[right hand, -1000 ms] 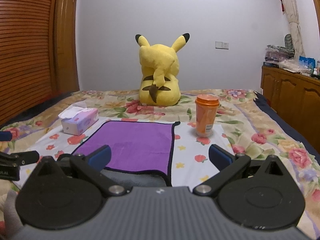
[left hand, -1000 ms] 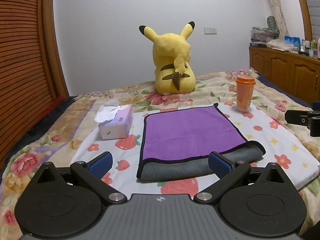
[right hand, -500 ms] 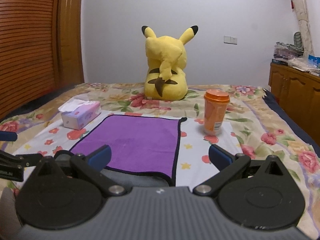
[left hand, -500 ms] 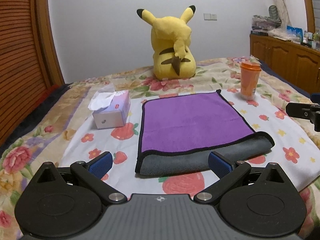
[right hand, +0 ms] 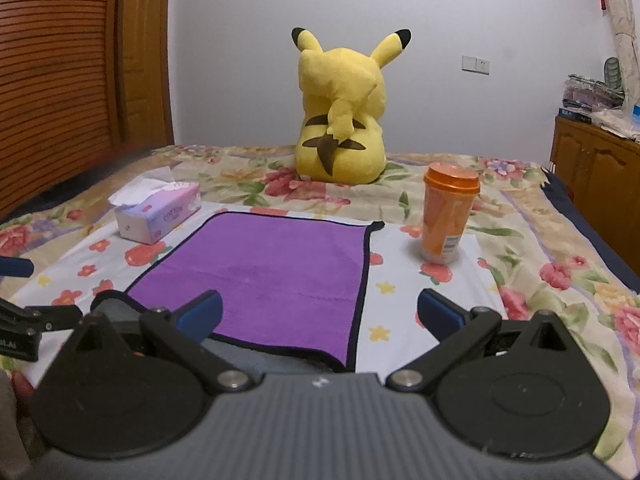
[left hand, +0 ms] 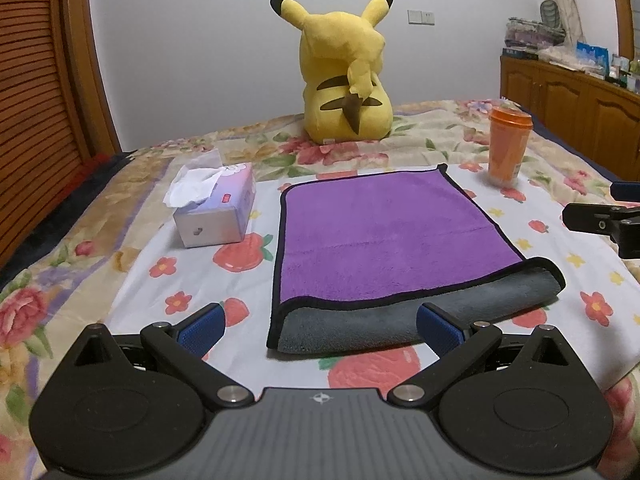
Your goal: Fold towel
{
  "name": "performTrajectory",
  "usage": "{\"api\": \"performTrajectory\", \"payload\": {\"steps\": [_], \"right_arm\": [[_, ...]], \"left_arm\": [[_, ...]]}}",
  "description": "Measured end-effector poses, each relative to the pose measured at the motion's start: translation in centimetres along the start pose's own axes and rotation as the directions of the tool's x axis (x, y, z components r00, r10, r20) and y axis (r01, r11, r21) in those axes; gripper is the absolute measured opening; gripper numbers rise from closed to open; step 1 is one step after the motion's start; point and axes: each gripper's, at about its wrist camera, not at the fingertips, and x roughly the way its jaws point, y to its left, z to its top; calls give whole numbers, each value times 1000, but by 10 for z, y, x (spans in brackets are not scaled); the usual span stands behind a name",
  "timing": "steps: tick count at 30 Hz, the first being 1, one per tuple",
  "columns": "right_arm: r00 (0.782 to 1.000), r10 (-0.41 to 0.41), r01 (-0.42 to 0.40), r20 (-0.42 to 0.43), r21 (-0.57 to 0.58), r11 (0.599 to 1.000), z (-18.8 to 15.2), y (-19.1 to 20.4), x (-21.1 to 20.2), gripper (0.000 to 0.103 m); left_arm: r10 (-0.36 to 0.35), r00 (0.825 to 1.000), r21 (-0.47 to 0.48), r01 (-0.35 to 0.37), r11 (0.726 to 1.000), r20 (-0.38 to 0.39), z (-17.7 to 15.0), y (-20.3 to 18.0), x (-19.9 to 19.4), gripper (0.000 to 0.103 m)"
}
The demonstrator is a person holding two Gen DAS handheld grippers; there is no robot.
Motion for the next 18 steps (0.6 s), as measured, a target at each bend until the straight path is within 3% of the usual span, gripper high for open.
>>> {"api": "performTrajectory", "payload": {"steps": [18], "right_arm": [[995,30,-33,-91,-27,999,0,-6,37,103]], "left_arm": [[7,999,-17,-7,1000,-36,9,17,38,103]]}}
